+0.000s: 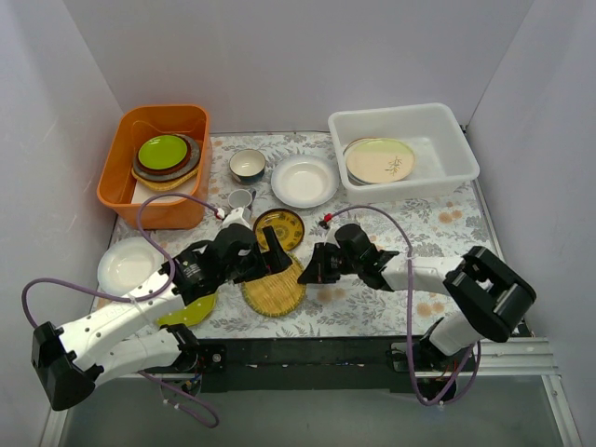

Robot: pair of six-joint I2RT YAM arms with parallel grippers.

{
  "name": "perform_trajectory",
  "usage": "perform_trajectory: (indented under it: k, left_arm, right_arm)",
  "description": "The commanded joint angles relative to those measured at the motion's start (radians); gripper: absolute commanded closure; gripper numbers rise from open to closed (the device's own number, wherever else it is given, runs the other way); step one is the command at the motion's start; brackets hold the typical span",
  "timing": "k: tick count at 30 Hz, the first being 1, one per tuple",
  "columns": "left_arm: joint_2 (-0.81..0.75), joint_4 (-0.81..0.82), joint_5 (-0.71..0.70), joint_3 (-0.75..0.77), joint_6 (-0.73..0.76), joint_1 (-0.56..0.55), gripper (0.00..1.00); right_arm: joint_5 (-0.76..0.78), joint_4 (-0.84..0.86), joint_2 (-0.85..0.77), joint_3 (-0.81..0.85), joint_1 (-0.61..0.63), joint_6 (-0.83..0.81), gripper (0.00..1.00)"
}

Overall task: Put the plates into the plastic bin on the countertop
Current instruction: Pick up the plate from the corner of the board.

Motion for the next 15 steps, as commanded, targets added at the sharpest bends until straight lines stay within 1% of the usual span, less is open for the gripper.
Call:
perform_trajectory:
  k: [1,2,6,8,9,15]
  left_arm:
    - [-0.022,-0.075,-0.041,0.052,0.03,0.006,0.02]
    - [-0.023,-0.084,-0.056,0.06,0.03,0.006,0.02]
    - [-0.032,-0.127,-0.078,0.098,0.007,0.007,0.02]
    - [-0.038,-0.13,-0.082,0.112,0.007,0.006,0.02]
    - [-0.038,-0.136,-0.088,0.117,0.007,0.006,0.02]
    - [-0.026,-0.167,-0.099,0.126,0.01,0.006,0.02]
  right_arm:
    - [0.149,-0.183,-0.127,0.115,-0.011,-0.112,0.99]
    - [0.168,-0.252,-0.165,0.132,-0.014,-0.137,0.99]
    - [0.229,-0.383,-0.249,0.23,-0.046,-0.178,0.99]
    - [0.244,-0.403,-0.283,0.256,-0.06,-0.192,0.99]
    - [0.248,-0.461,-0.291,0.267,-0.068,-0.203,0.99]
    - [0.271,-0.523,-0.366,0.308,-0.131,-0.224,0.99]
